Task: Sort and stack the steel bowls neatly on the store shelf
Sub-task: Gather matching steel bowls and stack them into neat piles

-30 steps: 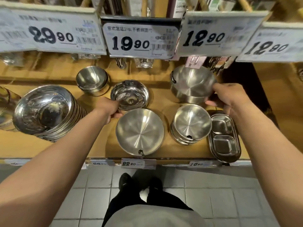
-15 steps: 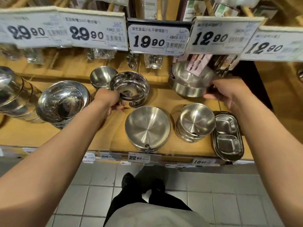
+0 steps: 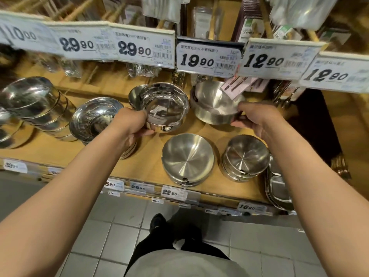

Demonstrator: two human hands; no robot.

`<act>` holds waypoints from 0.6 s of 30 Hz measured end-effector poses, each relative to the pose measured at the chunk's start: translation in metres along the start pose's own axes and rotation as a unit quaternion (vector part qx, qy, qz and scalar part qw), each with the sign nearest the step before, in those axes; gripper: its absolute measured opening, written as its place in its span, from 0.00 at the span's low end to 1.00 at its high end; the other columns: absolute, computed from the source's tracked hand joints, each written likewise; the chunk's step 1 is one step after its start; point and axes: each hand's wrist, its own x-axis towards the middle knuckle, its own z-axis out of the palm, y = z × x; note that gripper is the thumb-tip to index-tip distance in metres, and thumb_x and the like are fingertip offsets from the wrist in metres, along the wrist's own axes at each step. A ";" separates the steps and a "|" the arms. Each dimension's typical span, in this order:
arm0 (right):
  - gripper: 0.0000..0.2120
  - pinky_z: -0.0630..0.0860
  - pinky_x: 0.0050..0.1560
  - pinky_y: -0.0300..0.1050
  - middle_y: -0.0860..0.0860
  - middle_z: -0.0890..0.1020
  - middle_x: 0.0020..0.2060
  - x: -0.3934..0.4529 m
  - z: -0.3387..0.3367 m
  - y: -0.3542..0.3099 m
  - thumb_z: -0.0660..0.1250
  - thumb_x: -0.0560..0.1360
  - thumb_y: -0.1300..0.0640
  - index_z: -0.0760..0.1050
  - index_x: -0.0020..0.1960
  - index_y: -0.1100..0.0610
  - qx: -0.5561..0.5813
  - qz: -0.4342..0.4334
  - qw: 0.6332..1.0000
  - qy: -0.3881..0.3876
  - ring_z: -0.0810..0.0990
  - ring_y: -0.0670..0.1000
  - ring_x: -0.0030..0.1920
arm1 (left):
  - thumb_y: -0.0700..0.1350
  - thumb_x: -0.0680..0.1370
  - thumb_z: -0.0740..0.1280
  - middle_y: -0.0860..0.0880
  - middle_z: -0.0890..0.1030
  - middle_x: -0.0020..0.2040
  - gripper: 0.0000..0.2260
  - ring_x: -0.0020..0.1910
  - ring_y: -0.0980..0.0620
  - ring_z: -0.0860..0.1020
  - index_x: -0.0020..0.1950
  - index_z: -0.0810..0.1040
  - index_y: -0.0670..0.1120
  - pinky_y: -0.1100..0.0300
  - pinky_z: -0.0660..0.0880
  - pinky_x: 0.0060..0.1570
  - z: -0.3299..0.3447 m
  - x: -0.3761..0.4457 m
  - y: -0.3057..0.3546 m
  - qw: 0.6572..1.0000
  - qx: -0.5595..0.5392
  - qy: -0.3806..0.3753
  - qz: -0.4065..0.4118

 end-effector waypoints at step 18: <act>0.04 0.79 0.27 0.38 0.60 0.81 0.32 -0.040 0.029 0.014 0.68 0.75 0.68 0.77 0.43 0.68 -0.093 -0.034 0.992 -0.082 0.82 0.53 0.27 | 0.33 0.79 0.65 0.38 0.85 0.40 0.05 0.41 0.43 0.84 0.53 0.78 0.34 0.55 0.84 0.38 -0.058 -0.088 -0.010 0.999 -0.029 0.000 -0.013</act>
